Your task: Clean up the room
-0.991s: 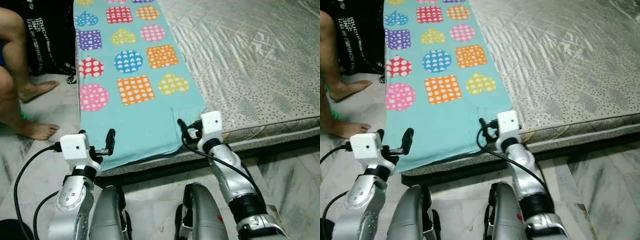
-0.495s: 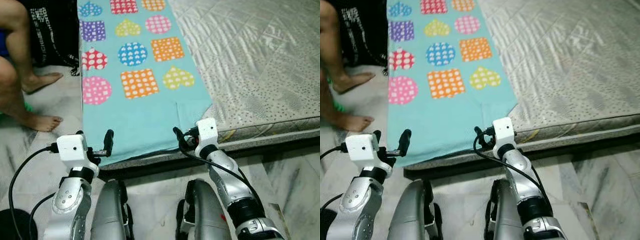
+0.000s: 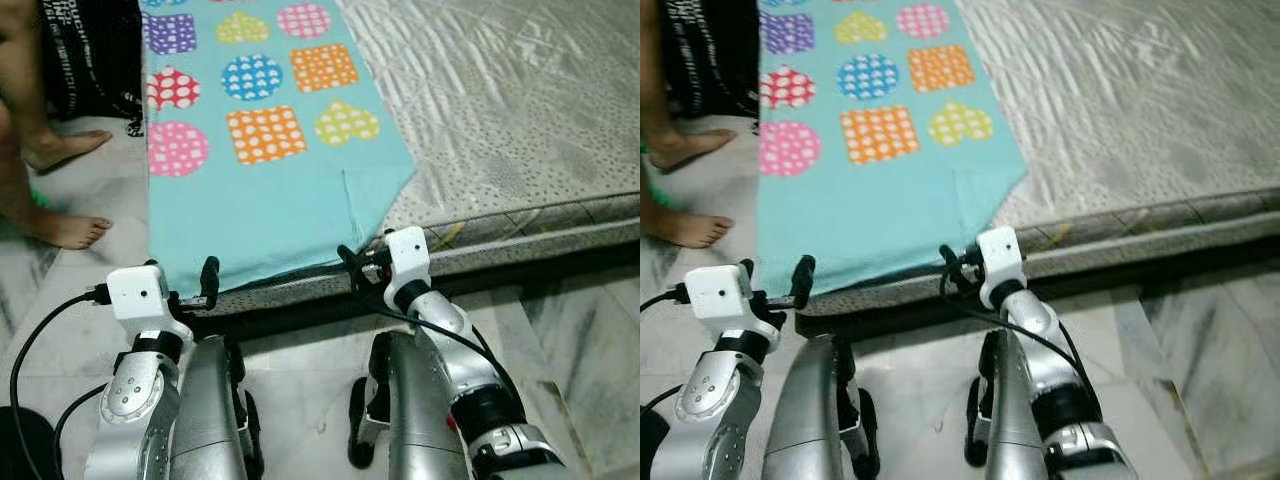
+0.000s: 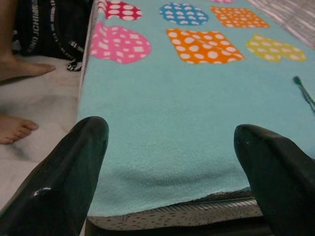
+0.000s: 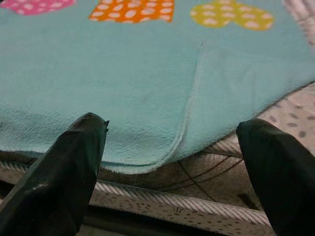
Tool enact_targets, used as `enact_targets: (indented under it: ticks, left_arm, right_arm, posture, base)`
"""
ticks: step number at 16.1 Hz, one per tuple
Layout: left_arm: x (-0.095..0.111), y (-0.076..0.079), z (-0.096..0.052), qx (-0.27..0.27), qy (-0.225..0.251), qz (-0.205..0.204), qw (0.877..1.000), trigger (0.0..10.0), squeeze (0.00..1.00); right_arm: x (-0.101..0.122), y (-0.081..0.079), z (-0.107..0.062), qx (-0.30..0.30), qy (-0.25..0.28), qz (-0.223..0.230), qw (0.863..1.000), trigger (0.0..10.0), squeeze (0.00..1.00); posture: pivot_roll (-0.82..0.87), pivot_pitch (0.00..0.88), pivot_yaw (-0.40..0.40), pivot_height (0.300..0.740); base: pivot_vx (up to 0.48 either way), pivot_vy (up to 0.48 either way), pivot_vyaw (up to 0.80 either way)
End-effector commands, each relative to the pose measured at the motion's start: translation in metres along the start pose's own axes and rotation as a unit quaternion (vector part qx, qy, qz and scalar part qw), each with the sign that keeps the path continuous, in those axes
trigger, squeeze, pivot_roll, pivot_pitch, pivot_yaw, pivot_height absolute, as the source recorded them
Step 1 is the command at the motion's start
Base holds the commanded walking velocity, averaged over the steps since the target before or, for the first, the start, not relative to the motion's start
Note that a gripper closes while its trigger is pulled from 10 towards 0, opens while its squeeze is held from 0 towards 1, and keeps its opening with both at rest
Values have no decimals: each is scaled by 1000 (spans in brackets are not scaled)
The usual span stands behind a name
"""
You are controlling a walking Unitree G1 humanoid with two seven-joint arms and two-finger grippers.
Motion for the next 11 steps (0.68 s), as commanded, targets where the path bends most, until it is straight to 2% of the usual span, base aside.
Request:
enact_targets:
  ticks: [1, 3, 4, 8, 11]
  left_arm:
    - [3, -4, -2, 8, 3, 10, 1000, 10000, 0]
    - [10, 1, -1, -3, 14, 22, 1000, 10000, 0]
    - [11, 2, -3, -6, 16, 24, 1000, 10000, 0]
    - [13, -10, -21, 14, 9, 35, 999, 10000, 0]
    - [14, -14, -32, 24, 3, 45, 999, 10000, 0]
  right_arm:
    - [6, -5, 5, 5, 11, 4, 1000, 10000, 0]
    - [17, -17, 18, 4, 29, 45, 999, 10000, 0]
    - [18, -21, 21, 3, 31, 52, 998, 10000, 0]
    - [27, -45, 40, 12, 32, 78, 996, 10000, 0]
    - [32, -45, 48, -11, 27, 83, 996, 10000, 0]
  posture:
    - [154, 342, -16, 546]
    - [172, 343, -17, 546]
    - [200, 348, -20, 546]
    - [293, 370, -44, 546]
    - [328, 385, -53, 546]
  base:
    - [0, 0, 0]
    - [0, 0, 0]
    - [0, 0, 0]
    - [0, 0, 0]
    - [0, 0, 0]
Point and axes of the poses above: a point about 5 cm out from each wrist's last joint towards the gripper, its own z axis pointing out of the wrist towards the gripper, its own x axis along the axis of the wrist's last joint, y = z × x, the point moved 4 cm from there along z, pointing out of the wrist towards the gripper, and after that the axes turned 8 degrees about z, right-handed, at the moved point
